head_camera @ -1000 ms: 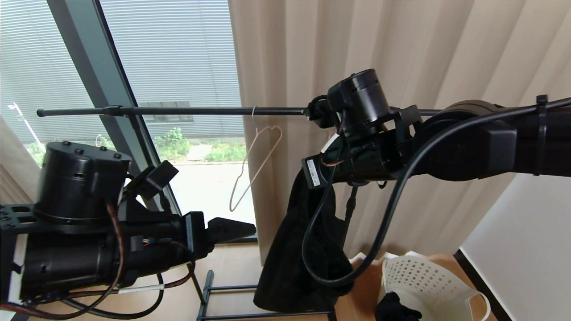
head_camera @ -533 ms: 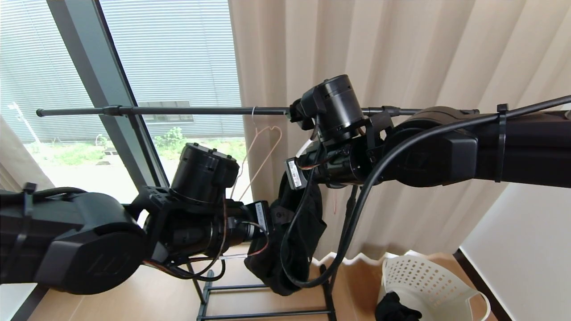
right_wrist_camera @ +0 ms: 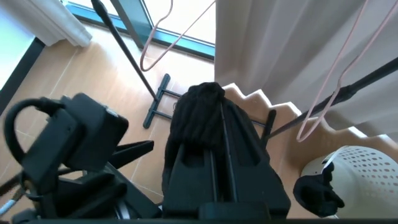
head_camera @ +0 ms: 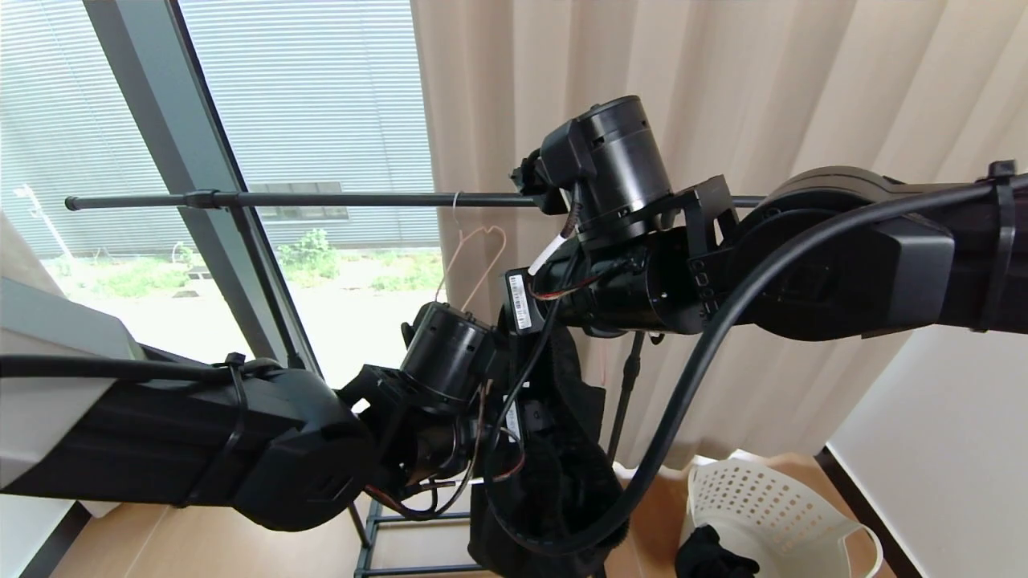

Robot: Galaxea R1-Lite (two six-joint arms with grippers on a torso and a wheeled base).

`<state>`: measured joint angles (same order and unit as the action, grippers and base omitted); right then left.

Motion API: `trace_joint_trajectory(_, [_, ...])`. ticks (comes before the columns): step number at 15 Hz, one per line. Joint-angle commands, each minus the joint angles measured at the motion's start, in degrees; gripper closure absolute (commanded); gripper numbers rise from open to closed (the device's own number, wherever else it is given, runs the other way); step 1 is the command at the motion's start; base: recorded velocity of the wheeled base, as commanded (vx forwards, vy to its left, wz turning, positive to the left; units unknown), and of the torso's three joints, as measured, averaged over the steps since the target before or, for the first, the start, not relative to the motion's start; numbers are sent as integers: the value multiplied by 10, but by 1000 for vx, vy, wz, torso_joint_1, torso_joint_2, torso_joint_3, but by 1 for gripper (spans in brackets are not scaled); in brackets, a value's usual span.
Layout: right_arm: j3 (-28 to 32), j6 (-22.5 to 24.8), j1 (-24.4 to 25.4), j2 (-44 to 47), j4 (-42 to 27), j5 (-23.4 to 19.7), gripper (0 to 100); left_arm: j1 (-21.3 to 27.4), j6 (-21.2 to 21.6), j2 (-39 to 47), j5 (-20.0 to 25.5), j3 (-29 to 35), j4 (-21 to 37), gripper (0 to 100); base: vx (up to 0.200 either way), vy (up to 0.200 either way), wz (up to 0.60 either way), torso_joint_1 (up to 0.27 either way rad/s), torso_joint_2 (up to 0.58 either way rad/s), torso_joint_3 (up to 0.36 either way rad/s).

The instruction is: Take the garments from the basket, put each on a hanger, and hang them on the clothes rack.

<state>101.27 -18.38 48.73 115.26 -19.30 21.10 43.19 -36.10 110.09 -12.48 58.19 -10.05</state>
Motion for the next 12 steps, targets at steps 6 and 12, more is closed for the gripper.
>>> trace_joint_trajectory(6, [24, -4, -51, -8, 3, 0, 100, 9, 1, 12, -3, -51, -1, 0, 0, 0, 0, 0, 0, 0])
trace_joint_trajectory(12, [35, -5, -119, -17, 1, -3, 100, 13, 2, 16, -2, -94, -50, 0, 0, 0, 0, 0, 0, 0])
